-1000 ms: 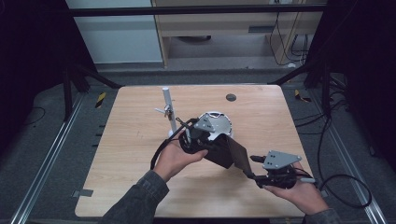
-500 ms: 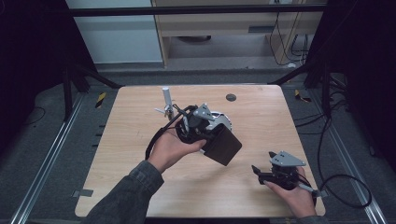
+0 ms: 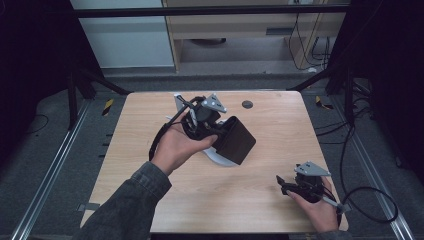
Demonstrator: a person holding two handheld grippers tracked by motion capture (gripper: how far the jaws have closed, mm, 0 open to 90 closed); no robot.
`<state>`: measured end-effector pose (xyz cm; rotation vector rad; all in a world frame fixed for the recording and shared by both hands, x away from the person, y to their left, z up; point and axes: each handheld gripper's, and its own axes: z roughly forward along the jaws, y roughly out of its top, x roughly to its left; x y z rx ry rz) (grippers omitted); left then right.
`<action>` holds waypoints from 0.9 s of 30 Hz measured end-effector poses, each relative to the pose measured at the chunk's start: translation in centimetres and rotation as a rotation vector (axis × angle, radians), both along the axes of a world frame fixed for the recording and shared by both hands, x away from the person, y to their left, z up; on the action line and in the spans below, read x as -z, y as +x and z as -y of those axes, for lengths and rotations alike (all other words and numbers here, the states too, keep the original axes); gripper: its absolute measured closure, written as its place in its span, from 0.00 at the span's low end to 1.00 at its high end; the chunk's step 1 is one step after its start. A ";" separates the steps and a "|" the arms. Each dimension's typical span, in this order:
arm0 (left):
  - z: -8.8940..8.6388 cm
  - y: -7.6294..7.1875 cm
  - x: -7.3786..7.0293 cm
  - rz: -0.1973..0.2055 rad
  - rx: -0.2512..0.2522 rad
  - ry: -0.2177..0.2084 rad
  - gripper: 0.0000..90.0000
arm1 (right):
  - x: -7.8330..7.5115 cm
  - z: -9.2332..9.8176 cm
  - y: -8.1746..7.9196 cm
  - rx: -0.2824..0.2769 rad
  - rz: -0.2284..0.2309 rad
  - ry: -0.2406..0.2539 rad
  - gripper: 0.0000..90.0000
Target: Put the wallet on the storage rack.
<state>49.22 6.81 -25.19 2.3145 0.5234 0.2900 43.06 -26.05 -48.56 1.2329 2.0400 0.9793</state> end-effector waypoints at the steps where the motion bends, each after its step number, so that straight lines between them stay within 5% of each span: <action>1: -0.2 0.2 -0.2 -0.003 -0.011 -0.010 0.89 | 0.0 0.1 0.0 0.003 0.000 0.000 0.18; 13: -1.4 2.5 0.7 -0.014 -0.110 -0.048 0.89 | 0.4 0.4 0.2 0.029 -0.027 -0.002 0.19; 27: -1.3 3.1 2.5 -0.008 -0.181 -0.058 0.89 | 0.5 0.2 0.1 0.018 -0.037 -0.005 0.19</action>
